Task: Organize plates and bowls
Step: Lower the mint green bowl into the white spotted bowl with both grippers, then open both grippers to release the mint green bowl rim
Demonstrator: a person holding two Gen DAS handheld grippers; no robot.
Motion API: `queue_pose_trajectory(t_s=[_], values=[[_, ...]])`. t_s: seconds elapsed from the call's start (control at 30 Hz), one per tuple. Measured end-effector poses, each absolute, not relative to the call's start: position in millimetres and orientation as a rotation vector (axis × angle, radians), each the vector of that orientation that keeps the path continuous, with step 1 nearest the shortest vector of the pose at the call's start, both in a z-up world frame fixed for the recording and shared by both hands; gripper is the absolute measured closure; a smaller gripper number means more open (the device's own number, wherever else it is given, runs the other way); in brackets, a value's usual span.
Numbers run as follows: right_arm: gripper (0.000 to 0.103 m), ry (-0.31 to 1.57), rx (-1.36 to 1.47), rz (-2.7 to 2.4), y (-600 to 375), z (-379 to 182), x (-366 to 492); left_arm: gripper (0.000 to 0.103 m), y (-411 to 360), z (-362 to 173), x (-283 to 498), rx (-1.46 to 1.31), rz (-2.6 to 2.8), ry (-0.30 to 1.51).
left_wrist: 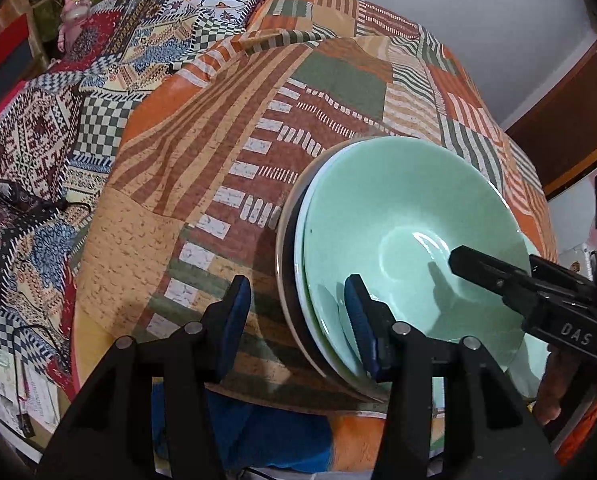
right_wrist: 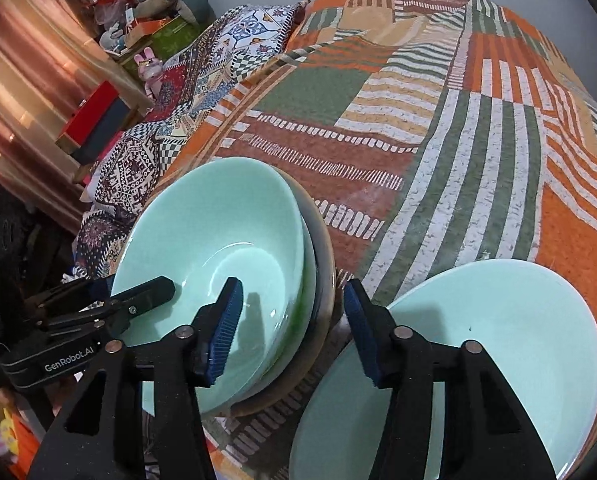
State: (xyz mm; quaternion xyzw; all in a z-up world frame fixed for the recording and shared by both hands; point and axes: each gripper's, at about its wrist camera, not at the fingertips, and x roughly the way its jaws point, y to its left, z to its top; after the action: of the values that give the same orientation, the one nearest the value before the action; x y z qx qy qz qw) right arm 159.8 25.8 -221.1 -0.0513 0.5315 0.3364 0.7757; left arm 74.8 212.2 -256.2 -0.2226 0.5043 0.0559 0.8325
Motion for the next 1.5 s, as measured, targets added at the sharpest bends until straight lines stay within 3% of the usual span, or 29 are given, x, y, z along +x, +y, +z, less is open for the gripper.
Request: queue_pose_trajectory(t_s=[0.1,0.27,1.07,1.5], values=[[0.064,1.153,-0.117,0.733,27.4,-222.3,159.2,0.056,212.4,-256.8,74.5,-0.484,0.111,1.062],[0.068,1.159,-0.137,0.731,29.8,-226.7,159.0,0.07,209.2,-256.2,76.2,-0.492,0.076,1.061],[0.07,1.183,-0.107,0.706,26.8,-214.4,158.9,0.07,198.3,-235.0,71.5,-0.451,0.13,1.056],[0.07,1.101,-0.067,0.718,14.7,-180.4,150.1,0.07,185.8,-192.6,62.6,-0.428,0.119,0.973]])
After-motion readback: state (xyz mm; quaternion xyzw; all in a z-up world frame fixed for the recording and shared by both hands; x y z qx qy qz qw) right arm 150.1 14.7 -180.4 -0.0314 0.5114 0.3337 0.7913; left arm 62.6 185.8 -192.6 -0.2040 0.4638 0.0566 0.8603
